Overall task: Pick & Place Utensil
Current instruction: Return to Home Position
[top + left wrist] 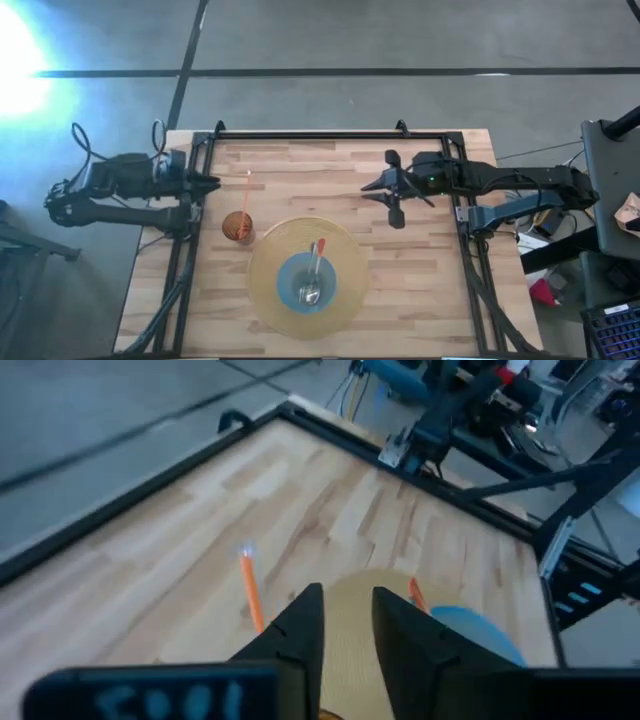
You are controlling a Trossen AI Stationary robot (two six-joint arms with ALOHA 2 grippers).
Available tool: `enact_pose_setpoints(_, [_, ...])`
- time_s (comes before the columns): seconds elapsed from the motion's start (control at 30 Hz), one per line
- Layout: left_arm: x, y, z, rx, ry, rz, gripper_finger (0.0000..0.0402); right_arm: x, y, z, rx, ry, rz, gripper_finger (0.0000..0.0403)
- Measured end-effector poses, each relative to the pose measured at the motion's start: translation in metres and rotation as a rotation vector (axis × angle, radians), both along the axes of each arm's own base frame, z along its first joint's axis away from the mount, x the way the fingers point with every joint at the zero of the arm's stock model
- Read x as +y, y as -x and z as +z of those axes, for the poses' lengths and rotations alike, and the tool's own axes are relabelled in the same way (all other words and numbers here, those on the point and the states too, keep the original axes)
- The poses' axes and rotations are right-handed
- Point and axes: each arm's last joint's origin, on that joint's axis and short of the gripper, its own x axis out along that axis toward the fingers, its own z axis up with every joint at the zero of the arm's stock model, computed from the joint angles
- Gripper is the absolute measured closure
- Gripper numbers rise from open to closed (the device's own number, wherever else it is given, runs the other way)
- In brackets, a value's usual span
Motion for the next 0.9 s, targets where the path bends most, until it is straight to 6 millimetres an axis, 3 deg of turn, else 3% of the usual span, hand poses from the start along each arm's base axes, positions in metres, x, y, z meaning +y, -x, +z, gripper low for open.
enact_pose_setpoints(0.27, [0.0, 0.007, -0.005, -0.04, -0.07, -0.035, 0.0396, 0.002, 0.024, 0.017, -0.065, -0.017, -0.008, 0.0355])
enact_pose_setpoints(0.5, [-0.004, 0.005, -0.021, -0.16, -0.106, -0.199, 0.0401, 0.005, 0.044, 0.02, -0.115, -0.057, -0.016, 0.037])
enact_pose_setpoints(0.9, [-0.01, -0.006, -0.07, -0.344, -0.166, -0.425, 0.0401, 0.014, 0.067, 0.011, -0.153, -0.089, 0.018, 0.0377])
